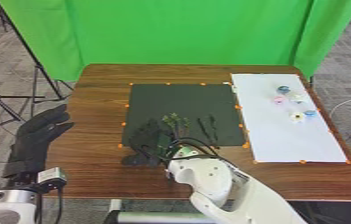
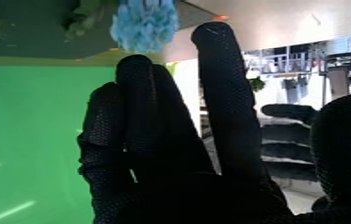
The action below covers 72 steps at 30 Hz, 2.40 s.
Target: Arrange flowers
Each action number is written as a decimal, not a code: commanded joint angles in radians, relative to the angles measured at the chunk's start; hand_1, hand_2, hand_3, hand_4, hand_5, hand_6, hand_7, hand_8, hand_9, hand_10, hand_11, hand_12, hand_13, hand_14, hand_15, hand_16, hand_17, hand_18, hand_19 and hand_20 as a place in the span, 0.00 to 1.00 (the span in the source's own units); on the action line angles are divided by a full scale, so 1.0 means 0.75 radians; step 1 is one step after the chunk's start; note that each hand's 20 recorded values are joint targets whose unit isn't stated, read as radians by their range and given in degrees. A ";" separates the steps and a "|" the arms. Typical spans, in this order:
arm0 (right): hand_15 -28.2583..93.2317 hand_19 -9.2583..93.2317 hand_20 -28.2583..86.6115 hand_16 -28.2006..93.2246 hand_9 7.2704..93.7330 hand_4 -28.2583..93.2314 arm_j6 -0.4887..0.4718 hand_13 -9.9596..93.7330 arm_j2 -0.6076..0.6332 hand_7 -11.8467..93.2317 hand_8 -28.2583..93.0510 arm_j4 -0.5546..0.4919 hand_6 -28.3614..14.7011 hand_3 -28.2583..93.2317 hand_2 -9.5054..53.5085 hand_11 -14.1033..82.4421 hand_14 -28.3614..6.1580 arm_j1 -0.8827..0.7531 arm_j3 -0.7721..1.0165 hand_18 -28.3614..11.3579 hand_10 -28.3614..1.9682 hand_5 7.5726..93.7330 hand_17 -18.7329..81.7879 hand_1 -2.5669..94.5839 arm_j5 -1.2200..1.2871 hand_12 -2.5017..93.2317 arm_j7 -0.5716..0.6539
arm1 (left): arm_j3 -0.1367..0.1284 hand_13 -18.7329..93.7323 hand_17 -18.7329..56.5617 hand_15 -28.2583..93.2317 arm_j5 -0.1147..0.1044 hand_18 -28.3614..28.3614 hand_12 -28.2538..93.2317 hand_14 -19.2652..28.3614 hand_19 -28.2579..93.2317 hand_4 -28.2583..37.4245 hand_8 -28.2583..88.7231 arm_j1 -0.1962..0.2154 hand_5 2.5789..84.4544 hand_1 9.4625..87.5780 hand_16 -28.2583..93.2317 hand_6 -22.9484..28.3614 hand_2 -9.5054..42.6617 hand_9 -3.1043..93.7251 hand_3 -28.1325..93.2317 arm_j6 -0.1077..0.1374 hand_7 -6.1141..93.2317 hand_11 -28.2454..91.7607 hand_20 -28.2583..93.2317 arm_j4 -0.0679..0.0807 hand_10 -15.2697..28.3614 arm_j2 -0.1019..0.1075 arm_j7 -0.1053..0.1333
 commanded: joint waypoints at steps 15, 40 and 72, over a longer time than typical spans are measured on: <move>0.82 0.94 0.50 0.34 0.46 0.01 0.077 0.47 -0.009 0.29 0.11 0.120 0.61 0.84 0.42 0.31 0.21 0.151 -0.108 0.15 0.26 0.73 0.41 0.08 0.014 0.18 0.091 | 0.027 0.35 0.10 0.74 0.021 0.82 0.31 0.83 0.65 0.00 0.11 -0.043 0.43 0.20 0.14 0.54 0.07 0.36 1.00 -0.030 0.32 0.55 0.34 0.015 0.70 -0.019 -0.021; 0.82 0.93 0.52 0.34 0.43 0.01 0.297 0.47 0.176 0.29 0.11 -0.087 0.63 0.86 0.39 0.28 0.19 0.310 -0.225 0.13 0.22 0.69 0.40 0.08 0.245 0.18 0.231 | -0.068 0.36 0.09 0.73 -0.009 0.85 0.31 0.89 0.66 0.09 0.13 0.148 0.40 0.23 0.13 0.58 0.21 0.35 0.92 0.027 0.28 0.53 0.33 -0.031 0.75 -0.031 0.029; 0.83 0.96 0.49 0.35 0.55 0.02 0.307 0.59 0.826 0.32 0.11 0.085 0.55 0.93 0.17 0.38 0.39 -0.170 0.763 0.19 0.36 0.54 0.47 0.25 0.629 0.19 0.701 | -0.001 0.36 0.09 0.73 -0.014 0.86 0.32 0.91 0.66 0.10 0.13 0.090 0.40 0.23 0.13 0.58 0.21 0.36 0.91 0.043 0.27 0.52 0.32 -0.043 0.76 0.020 0.043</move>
